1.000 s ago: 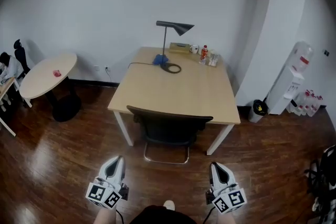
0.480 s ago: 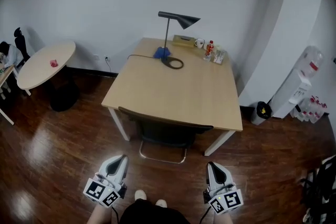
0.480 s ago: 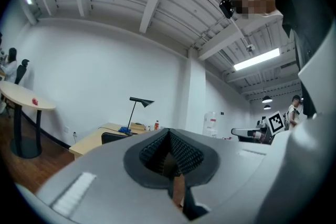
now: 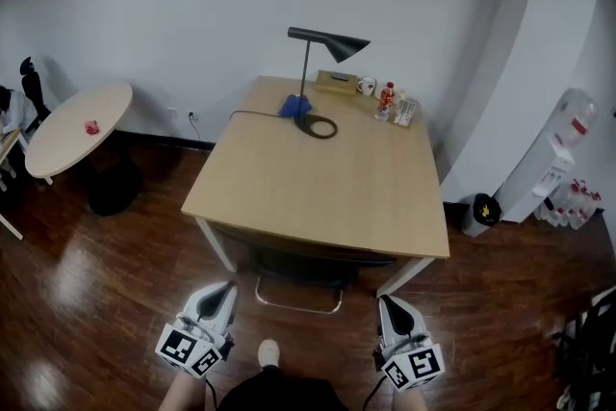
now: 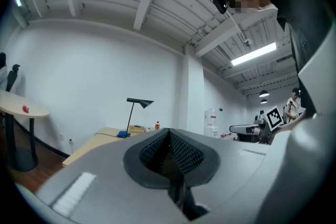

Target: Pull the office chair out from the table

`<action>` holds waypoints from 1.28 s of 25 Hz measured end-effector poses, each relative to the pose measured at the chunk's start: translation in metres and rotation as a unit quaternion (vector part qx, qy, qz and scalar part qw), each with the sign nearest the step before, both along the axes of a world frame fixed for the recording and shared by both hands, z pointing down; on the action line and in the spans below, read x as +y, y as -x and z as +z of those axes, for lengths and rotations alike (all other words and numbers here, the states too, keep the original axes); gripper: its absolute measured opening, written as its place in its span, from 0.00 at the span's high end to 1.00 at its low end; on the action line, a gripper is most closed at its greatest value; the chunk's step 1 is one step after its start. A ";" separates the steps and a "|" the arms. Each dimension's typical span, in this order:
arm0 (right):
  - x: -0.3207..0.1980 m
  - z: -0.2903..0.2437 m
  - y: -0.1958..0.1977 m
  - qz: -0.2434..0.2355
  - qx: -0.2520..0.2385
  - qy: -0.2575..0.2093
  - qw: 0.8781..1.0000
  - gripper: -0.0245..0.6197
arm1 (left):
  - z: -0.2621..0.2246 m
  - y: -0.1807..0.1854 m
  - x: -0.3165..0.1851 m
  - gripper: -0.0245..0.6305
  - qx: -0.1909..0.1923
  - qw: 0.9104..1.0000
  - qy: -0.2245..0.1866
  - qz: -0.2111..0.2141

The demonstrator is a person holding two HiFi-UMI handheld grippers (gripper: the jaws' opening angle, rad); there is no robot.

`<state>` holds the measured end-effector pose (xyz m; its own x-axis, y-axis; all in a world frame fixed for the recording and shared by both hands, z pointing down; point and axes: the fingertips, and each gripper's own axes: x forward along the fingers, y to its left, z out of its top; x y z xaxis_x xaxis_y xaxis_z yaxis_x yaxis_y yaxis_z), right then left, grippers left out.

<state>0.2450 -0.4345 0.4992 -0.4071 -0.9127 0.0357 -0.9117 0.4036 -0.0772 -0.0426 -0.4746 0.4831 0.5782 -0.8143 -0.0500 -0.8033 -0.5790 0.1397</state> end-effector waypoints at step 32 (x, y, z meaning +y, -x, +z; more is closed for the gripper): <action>-0.122 0.105 0.065 -0.188 0.505 0.107 0.836 0.49 | 0.112 -0.066 -0.119 0.44 -0.535 0.785 -0.053 0.307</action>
<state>0.1795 -0.5568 0.6042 -0.3263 -0.6559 0.6807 -0.3681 0.7514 0.5476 0.0236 -0.5937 0.5951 0.6173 -0.3894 0.6835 0.0080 -0.8657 -0.5005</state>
